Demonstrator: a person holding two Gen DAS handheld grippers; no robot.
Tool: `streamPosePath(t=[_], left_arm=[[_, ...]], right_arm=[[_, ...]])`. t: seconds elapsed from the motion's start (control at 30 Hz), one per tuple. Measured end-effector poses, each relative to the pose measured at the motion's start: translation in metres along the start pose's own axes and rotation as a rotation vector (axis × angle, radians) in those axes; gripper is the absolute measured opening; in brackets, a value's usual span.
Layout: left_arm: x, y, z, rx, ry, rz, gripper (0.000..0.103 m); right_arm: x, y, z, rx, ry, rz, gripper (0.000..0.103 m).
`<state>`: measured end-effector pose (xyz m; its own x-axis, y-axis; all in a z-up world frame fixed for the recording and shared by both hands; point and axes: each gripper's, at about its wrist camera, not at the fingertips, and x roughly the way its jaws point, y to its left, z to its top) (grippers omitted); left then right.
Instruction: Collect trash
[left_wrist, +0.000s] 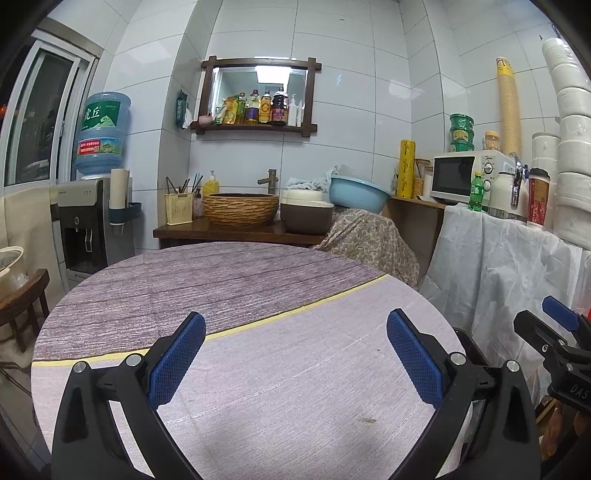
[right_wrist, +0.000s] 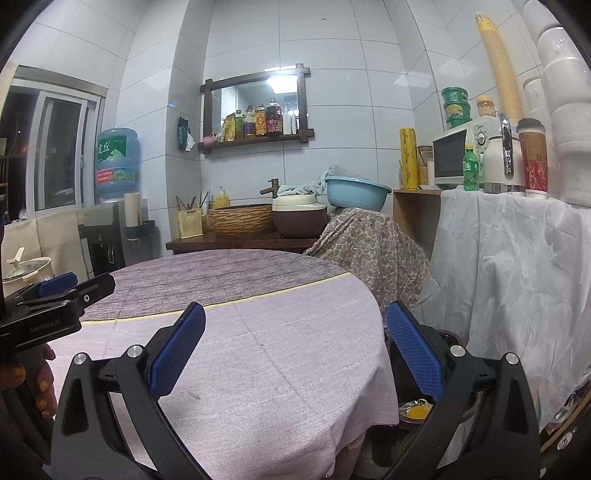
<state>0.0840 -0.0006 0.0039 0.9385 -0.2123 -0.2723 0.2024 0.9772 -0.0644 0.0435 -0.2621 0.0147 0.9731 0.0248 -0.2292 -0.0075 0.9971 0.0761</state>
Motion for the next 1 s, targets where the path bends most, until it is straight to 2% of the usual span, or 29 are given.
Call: streamPosePath(t=[1.0], left_arm=[[0.0002,-0.0003,-0.0002,0.005,0.016,-0.011,0.097]], right_arm=[[0.0021,-0.0020,-0.0030,0.007,0.010,0.006,0.097]])
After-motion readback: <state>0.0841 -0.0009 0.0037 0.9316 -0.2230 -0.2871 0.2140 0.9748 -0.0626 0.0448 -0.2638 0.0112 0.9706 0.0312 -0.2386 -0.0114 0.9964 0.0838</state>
